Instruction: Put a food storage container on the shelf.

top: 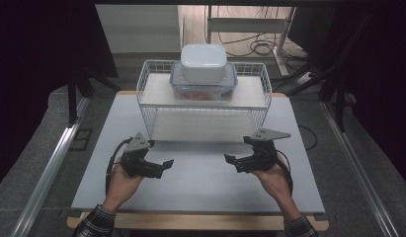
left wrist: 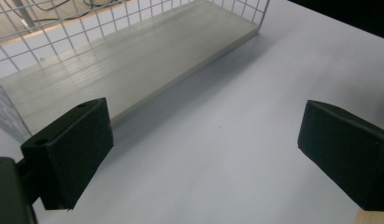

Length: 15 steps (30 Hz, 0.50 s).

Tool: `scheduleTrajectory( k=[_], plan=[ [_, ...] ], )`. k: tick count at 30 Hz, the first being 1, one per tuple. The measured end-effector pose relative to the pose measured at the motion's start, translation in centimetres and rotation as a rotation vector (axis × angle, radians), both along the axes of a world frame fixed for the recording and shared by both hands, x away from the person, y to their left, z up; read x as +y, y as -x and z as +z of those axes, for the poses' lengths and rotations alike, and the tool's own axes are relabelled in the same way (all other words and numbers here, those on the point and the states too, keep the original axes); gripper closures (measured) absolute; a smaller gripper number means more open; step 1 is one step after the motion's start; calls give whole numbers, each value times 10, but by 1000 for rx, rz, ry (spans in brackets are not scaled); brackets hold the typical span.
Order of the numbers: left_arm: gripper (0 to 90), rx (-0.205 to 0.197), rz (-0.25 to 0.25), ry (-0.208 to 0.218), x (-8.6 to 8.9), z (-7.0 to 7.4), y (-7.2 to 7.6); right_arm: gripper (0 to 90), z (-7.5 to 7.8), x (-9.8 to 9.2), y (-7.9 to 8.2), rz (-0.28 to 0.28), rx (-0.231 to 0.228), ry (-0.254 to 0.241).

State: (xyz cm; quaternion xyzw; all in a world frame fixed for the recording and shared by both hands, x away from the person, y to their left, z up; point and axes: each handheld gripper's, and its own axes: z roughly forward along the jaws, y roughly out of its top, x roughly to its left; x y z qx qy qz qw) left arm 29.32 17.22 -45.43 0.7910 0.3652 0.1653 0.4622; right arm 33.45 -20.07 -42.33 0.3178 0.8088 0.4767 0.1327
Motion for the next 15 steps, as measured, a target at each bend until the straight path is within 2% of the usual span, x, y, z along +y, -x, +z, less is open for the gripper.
scheduleTrajectory(
  k=[8, 15],
  plan=[
    [33, 6, 14, 6, 6, -8, 6, 15, -6, -14, 6, -27, 15, -1],
    [34, 14, 28, -5, 8, -18, 9, 15, -14, -25, 11, -45, 22, 3]
  ],
)
